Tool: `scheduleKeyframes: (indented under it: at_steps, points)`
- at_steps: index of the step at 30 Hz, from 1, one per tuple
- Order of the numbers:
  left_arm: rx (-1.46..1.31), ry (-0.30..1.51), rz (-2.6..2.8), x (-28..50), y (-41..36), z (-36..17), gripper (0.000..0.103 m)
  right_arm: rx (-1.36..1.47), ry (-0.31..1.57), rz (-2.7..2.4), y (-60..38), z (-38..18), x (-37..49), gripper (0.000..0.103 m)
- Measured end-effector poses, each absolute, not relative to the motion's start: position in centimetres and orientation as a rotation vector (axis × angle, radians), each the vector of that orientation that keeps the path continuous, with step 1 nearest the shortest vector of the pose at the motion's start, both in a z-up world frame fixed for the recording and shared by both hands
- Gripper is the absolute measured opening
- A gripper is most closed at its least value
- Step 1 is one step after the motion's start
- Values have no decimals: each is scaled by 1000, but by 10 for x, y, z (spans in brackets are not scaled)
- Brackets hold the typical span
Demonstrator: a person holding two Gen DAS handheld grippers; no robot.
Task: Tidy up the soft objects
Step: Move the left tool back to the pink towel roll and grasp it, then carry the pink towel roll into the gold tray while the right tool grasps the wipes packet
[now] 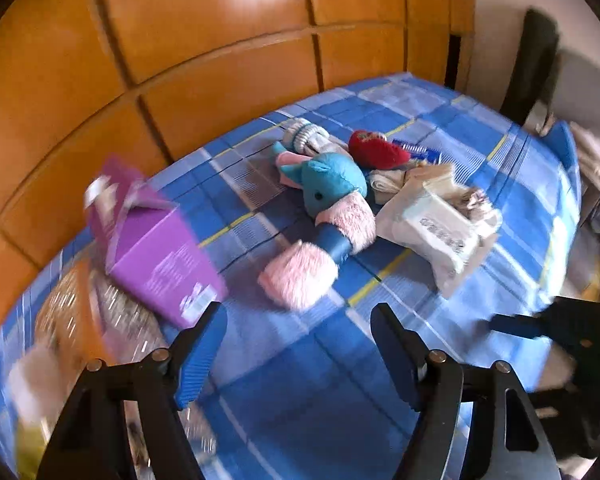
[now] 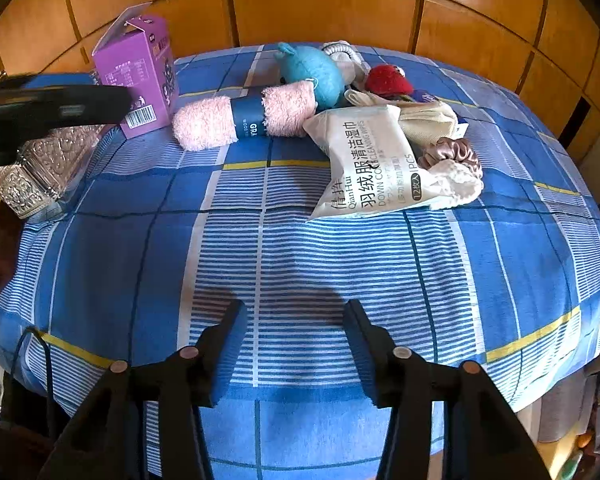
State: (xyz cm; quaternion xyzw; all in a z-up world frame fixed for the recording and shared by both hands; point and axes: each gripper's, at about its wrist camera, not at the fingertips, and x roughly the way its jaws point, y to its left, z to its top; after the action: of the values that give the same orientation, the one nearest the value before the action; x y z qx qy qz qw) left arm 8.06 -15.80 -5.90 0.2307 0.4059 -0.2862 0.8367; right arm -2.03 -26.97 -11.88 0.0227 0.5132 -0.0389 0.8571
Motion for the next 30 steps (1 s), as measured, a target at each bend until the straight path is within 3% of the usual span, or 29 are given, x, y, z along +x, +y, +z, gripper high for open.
scheduleKeyframes:
  at_steps: [11, 16, 18, 30]
  points:
    - [685, 918, -598, 132, -223, -116, 75, 66, 1060, -30, -264, -124, -23, 80]
    - [706, 931, -603, 134, -233, -132, 46, 65, 1053, -24, -262, -123, -22, 82]
    - [707, 919, -604, 131, -232, -131, 40, 70, 1051, -24, -261, -123, -23, 82]
    - [503, 971, -735, 119, -209, -71, 39, 65, 1048, -32, -264, -128, -10, 82]
